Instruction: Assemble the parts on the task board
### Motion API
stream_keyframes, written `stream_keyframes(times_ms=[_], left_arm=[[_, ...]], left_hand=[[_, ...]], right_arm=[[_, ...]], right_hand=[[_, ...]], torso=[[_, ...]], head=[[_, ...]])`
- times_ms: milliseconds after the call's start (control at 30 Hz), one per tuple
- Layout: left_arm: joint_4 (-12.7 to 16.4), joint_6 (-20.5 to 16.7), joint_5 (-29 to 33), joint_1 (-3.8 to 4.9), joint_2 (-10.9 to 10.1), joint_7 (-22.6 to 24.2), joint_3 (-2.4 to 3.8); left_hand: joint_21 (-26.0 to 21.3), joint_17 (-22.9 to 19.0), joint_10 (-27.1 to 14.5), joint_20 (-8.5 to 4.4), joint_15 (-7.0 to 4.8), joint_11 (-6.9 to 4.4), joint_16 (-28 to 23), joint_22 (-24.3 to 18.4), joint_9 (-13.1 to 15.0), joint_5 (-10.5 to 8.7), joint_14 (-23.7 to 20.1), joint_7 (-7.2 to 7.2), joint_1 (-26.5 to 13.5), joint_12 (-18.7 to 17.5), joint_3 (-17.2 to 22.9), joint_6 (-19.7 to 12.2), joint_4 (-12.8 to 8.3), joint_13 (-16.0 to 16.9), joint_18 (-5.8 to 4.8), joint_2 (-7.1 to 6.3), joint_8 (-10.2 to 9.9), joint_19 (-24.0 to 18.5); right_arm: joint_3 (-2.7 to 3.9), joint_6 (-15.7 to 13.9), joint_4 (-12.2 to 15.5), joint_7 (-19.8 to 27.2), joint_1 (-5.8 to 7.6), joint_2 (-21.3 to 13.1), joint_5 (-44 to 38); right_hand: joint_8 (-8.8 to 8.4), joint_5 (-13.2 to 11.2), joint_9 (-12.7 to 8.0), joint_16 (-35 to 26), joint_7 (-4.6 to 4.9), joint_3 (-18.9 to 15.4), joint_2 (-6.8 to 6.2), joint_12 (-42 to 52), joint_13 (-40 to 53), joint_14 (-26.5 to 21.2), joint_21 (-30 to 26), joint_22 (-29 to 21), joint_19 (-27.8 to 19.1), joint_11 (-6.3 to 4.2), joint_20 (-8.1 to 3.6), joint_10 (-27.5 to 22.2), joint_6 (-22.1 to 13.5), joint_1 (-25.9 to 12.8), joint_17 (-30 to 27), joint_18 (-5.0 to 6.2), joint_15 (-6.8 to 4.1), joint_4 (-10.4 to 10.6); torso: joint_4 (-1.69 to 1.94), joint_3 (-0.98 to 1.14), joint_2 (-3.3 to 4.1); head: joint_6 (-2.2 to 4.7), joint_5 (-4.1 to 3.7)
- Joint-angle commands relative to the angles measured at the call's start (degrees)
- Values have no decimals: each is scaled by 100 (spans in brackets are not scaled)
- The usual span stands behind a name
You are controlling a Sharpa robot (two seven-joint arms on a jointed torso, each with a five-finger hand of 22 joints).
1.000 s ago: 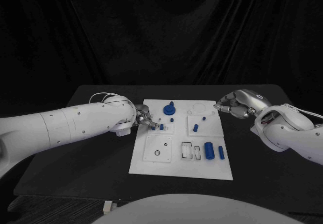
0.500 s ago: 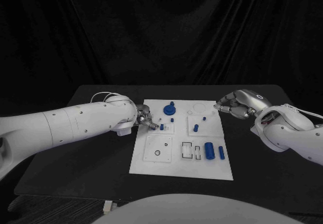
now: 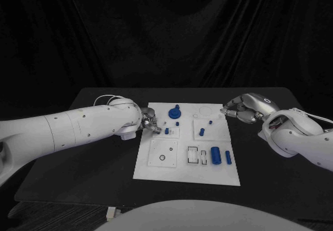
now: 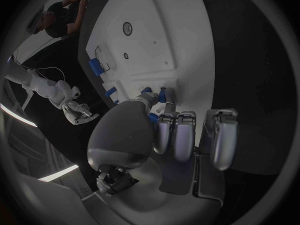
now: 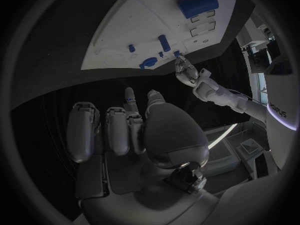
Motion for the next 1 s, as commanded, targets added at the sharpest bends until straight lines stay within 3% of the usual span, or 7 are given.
stream_keyframes(times_ms=[33,200,567,767,933,1000], left_arm=[[2,-55,11,-9,14,168,-3],[25,-119,11,-9,5,235,-3],[212,-408,11,22,-137,268,0],[285,-375,11,191,-212,261,2],[253,-57,12,378,-232,286,2],[210,291,12,459,-230,264,3]], left_hand=[[-21,1510,607,-14,-14,-8,15,1394,58,-2,606,-31,-23,20,306,39,-108,1509,52,-116,55,367],[-9,1510,607,-23,-22,-14,15,1398,171,-15,606,-44,-146,20,884,74,-400,1509,49,-302,108,376],[-2,1510,607,-28,-30,-21,15,1400,217,-47,606,-50,-284,20,1151,116,-556,1509,47,-402,132,382],[-8,1510,607,-30,-32,-22,15,1398,225,-83,606,-53,-338,20,1196,127,-576,1509,49,-435,135,378],[-52,1510,607,-31,-33,-25,15,1382,240,-351,606,-59,-450,20,1329,125,-671,1509,60,-474,122,346],[-59,1510,607,-31,-34,-27,15,1380,241,-510,606,-64,-491,20,1368,133,-723,1509,62,-490,114,340]], right_arm=[[4,15,1,-28,-16,-6,-14],[4,10,7,-31,-19,-17,-14],[4,14,6,-41,-20,-23,-14],[4,18,4,-45,-21,-23,-14],[4,14,3,-39,-21,-20,-14],[4,15,1,-37,-21,-18,-14]], right_hand=[[-33,16,-7,-29,20,-19,12,-19,1490,318,-20,1143,214,29,40,611,34,58,-5,93,12,-4],[-33,16,-7,-29,20,-19,12,-19,1490,318,-20,1143,214,29,40,611,34,58,-5,93,12,-4],[-32,20,-7,-35,19,-20,13,-19,1490,316,-34,1138,209,33,41,611,39,66,-17,96,14,-4],[-32,20,-7,-35,19,-20,13,-19,1490,316,-34,1138,209,33,41,611,39,66,-17,96,14,-4],[-32,20,-7,-35,19,-20,13,-19,1490,316,-34,1138,209,33,41,611,39,66,-17,96,14,-4],[-32,20,-7,-35,19,-20,13,-19,1490,316,-34,1138,209,33,41,611,39,66,-17,96,14,-4]], torso=[[1,0,1],[0,1,-1],[-1,0,-1],[1,1,-1],[-1,1,-9],[-3,1,-10]], head=[[1,0],[1,-15],[1,-27],[1,-31],[1,-31],[1,-46]])
